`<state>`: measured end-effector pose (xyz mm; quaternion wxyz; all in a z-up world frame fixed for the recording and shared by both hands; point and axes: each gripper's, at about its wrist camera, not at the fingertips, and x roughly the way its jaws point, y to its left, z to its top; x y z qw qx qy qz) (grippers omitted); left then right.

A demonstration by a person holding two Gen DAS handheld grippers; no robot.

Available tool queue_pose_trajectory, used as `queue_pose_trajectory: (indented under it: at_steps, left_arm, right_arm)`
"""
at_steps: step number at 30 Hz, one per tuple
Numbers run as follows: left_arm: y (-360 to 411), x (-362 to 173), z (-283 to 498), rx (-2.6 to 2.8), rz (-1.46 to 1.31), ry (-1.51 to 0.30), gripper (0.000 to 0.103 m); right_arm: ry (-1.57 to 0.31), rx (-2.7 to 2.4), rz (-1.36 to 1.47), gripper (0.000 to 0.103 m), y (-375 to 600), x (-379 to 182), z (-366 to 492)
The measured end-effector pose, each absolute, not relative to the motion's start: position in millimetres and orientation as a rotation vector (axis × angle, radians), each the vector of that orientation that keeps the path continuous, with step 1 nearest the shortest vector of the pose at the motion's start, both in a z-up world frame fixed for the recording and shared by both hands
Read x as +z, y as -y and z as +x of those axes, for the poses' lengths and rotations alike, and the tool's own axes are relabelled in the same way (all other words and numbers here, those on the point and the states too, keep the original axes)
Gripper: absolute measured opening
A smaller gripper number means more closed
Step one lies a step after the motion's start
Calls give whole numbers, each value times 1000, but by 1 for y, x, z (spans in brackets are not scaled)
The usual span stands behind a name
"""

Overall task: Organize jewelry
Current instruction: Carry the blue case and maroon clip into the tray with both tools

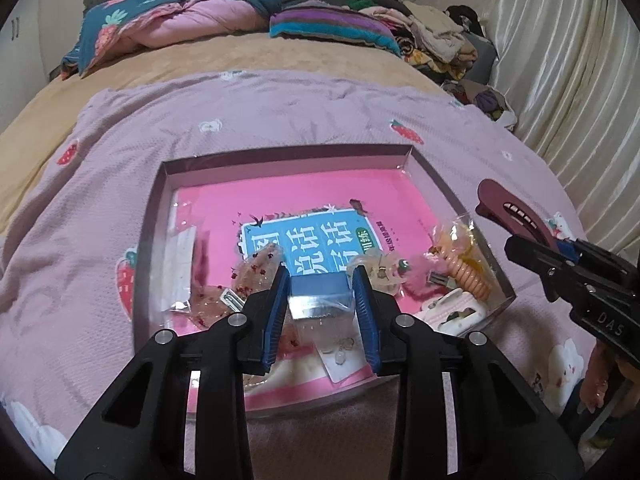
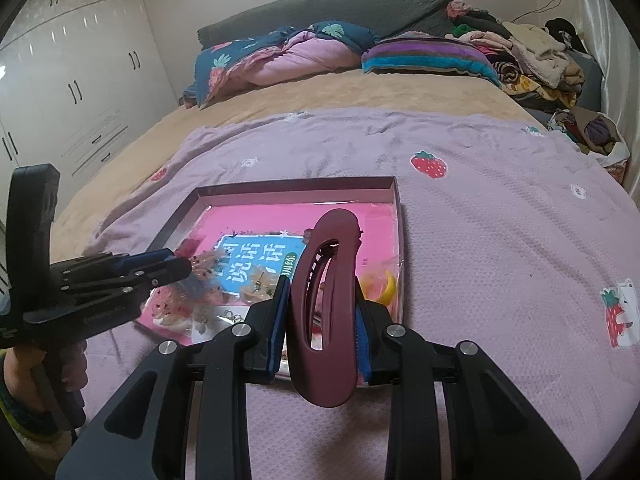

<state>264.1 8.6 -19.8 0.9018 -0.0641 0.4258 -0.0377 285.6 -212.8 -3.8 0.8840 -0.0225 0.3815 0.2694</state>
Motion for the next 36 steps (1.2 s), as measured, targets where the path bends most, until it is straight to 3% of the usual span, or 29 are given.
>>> queue_pose_trajectory:
  at_steps: [26, 30, 36]
  left_arm:
    - [-29, -38, 271, -32, -147, -922, 25]
    - [-28, -39, 271, -33, -148, -926, 25]
    - [-27, -39, 269, -31, -152, -930, 25]
  right_arm:
    - [-914, 695, -140, 28, 162, -41, 289]
    - [-905, 683, -132, 40, 168, -37, 283]
    - [-904, 659, -113, 41, 181, -31, 277]
